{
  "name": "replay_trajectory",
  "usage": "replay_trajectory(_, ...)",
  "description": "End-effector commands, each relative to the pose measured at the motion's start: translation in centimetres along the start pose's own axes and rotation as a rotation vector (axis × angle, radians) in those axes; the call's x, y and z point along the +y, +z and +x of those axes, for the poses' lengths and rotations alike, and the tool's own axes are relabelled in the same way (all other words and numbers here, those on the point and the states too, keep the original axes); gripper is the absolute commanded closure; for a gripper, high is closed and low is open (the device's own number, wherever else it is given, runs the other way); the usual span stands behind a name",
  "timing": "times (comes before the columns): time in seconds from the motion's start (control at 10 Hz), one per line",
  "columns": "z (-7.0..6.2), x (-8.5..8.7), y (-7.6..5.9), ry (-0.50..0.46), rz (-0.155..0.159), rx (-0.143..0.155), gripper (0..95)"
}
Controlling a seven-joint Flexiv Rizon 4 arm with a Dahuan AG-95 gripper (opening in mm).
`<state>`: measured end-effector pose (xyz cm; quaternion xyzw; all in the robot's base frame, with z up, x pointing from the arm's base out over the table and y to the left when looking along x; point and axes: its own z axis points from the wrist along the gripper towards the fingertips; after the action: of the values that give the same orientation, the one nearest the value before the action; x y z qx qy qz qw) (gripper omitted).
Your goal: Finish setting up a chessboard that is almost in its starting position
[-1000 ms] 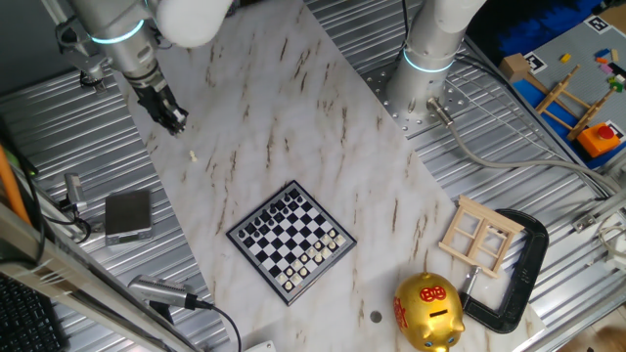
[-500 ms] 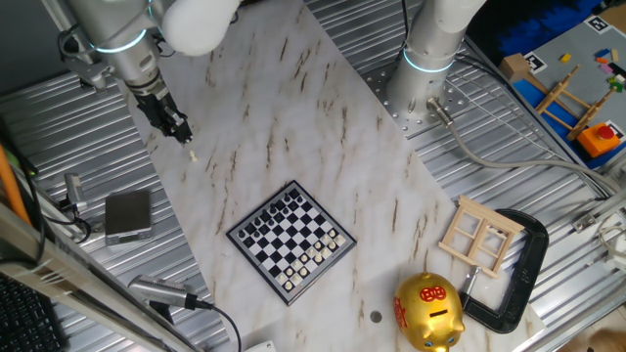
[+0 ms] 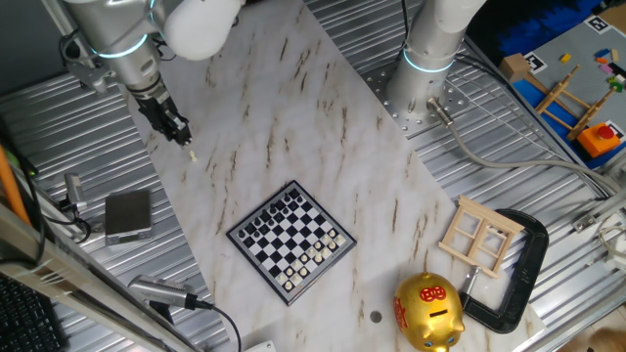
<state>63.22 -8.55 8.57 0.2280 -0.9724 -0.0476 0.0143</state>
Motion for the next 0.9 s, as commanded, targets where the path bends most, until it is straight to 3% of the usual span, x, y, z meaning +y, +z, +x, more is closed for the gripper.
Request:
replay_trajectory(0.1, 0.0, -0.1, 0.3, -0.002, 0.001, -0.002, 57.0)
replay_trajectory(0.7, 1.3, 0.5, 1.6, -0.019, 0.015, -0.007, 57.0)
replay_trajectory(0.9, 1.6, 0.7, 1.7, -0.016, 0.032, 0.000, 57.0)
